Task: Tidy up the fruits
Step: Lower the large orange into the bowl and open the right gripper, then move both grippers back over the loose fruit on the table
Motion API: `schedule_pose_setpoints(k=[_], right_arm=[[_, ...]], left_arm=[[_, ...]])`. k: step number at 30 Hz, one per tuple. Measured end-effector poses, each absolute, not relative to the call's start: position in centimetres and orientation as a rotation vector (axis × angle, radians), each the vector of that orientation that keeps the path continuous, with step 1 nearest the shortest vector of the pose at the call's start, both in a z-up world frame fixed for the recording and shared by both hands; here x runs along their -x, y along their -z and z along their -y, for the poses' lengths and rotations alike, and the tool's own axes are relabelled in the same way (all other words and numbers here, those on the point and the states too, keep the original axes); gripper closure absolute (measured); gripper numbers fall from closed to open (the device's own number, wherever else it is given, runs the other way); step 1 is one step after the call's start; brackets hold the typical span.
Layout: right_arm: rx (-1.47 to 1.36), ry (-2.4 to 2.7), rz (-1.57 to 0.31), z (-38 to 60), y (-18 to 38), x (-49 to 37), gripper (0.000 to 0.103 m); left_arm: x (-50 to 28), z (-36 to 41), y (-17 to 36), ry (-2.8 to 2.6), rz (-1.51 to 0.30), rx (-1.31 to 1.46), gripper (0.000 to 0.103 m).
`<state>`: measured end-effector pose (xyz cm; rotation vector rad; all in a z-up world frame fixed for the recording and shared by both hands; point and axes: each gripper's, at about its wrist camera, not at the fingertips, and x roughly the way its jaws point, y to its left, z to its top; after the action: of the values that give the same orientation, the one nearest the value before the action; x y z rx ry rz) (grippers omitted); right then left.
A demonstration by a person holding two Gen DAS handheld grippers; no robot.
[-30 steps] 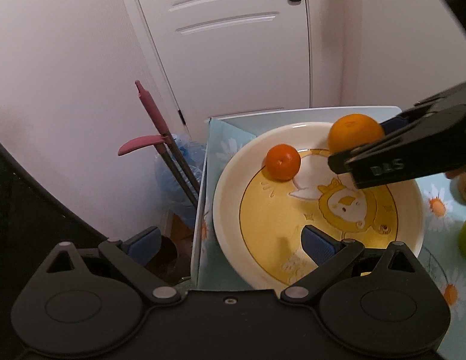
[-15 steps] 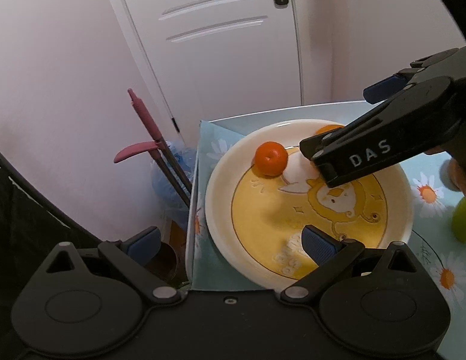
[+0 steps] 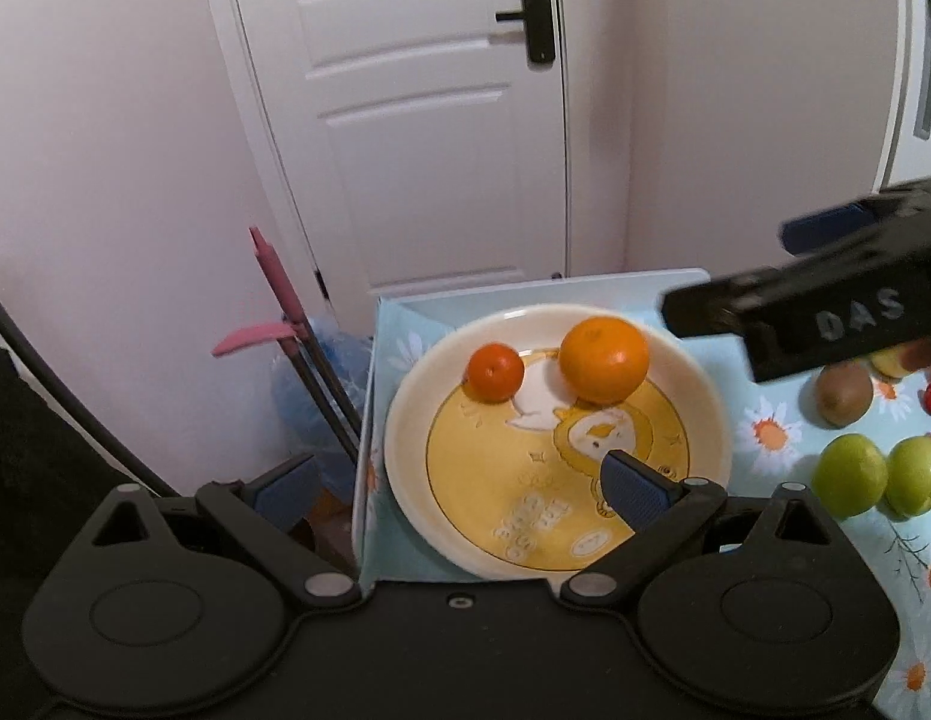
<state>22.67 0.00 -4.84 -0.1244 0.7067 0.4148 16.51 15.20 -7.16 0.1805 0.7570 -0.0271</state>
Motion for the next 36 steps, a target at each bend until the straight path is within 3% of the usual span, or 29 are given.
schedule_pose_setpoints(k=[17, 36], right_arm=[[0.053, -0.361, -0.711, 13.9, 2.3, -13.3, 0.000], [0.098, -0.415, -0.749, 27.7, 9.3, -9.0, 0.000]], left_arm=[[-8.5, -5.2, 3.2, 0.018, -0.665, -0.202, 0.002], [-7.0, 7.2, 8.9, 0.071, -0.692, -0.163, 0.004]])
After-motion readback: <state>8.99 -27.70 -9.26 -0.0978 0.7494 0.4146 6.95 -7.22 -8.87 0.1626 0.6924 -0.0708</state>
